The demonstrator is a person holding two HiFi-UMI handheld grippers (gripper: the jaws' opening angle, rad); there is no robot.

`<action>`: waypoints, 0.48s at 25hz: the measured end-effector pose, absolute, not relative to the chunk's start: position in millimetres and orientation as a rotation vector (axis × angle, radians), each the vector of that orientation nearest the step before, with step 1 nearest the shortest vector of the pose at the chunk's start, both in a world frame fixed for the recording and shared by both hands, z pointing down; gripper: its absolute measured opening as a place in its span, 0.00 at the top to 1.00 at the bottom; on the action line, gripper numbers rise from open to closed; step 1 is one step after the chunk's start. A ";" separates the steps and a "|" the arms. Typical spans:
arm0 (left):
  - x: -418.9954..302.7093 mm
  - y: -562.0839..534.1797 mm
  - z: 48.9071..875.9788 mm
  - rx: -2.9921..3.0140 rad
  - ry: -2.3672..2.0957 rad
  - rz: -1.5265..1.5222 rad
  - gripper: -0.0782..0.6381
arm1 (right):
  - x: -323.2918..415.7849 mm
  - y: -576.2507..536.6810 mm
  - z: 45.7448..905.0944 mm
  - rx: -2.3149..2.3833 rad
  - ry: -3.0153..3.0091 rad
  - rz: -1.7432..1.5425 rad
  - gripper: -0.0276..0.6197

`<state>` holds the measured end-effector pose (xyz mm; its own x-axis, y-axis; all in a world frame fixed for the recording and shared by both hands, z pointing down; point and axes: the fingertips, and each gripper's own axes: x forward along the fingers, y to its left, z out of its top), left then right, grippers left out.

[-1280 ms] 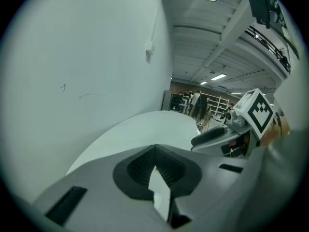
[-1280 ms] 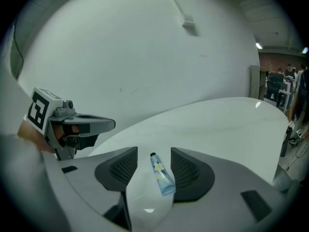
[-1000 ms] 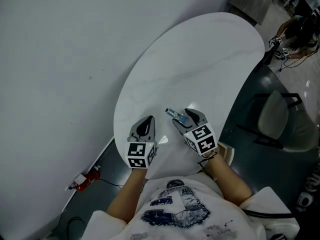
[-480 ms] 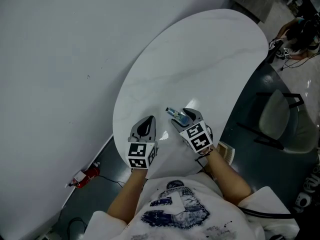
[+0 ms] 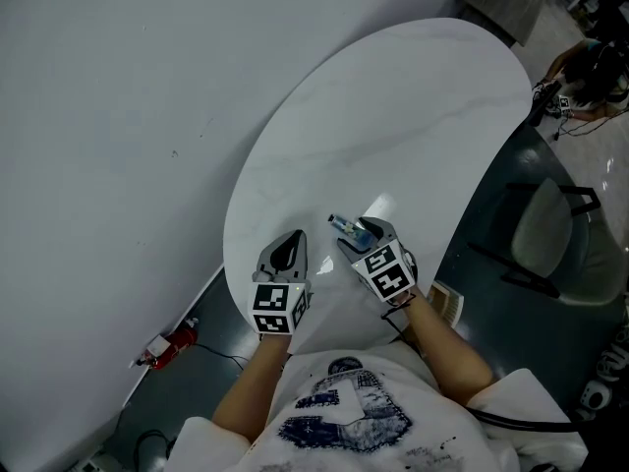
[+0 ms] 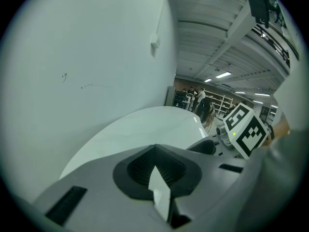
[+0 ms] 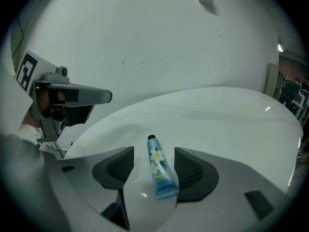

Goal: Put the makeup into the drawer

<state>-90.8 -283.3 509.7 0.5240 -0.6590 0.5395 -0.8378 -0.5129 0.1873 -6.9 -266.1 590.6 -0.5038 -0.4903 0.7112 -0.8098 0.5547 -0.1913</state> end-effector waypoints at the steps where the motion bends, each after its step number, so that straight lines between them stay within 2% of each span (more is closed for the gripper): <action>1: -90.8 -283.8 510.1 2.339 -1.226 0.567 0.84 | -6.9 -266.3 592.0 1.037 -2.186 0.693 0.56; 12: -92.1 -288.9 513.0 2.329 -1.229 0.567 0.84 | -6.0 -269.2 602.3 1.011 -2.153 0.676 0.56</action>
